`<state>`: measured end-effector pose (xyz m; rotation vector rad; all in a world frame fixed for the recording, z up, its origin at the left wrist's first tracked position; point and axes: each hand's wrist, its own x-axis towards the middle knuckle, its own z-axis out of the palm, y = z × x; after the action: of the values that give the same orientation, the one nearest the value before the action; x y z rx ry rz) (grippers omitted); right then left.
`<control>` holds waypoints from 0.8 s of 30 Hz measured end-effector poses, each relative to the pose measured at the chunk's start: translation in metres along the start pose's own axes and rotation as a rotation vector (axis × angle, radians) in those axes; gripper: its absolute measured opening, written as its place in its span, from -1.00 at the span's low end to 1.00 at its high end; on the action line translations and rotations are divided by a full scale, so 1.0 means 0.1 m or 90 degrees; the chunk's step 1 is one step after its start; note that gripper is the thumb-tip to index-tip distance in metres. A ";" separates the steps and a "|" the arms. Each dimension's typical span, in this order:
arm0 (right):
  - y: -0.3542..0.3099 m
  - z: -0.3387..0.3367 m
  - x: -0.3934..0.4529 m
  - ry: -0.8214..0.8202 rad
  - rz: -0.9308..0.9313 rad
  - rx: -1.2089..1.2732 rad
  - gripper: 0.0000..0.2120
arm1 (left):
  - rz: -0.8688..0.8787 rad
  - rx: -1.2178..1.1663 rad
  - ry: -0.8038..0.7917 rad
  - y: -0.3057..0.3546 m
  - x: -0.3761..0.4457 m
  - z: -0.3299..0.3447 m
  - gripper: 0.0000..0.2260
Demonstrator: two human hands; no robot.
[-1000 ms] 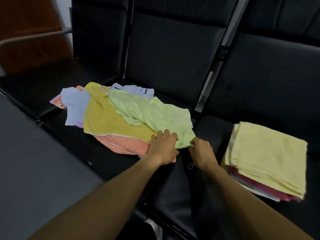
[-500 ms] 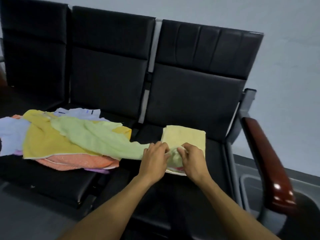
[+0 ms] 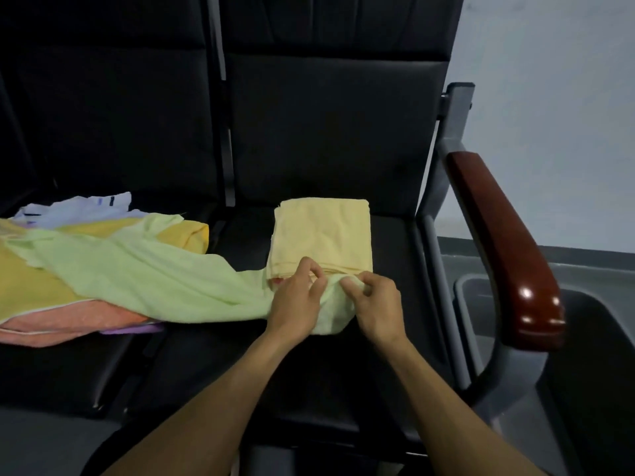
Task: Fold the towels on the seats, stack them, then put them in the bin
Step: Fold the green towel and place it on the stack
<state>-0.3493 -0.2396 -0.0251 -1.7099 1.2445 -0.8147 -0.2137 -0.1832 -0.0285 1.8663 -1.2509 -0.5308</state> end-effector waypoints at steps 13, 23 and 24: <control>-0.20 0.14 0.22 -0.060 0.012 0.038 -0.97 | 0.052 0.070 -0.018 -0.11 0.02 -0.19 -0.75; -0.19 0.12 0.14 -0.116 0.040 0.129 -0.88 | 0.025 0.183 0.082 -0.05 0.01 -0.30 -0.72; -0.17 0.10 0.16 -0.091 0.060 0.166 -0.84 | 0.006 0.188 0.097 -0.05 0.03 -0.33 -0.72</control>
<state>-0.3294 -0.2504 -0.0137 -1.4621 1.0634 -0.7502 -0.1856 -0.1724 -0.0131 2.0986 -1.2883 -0.2005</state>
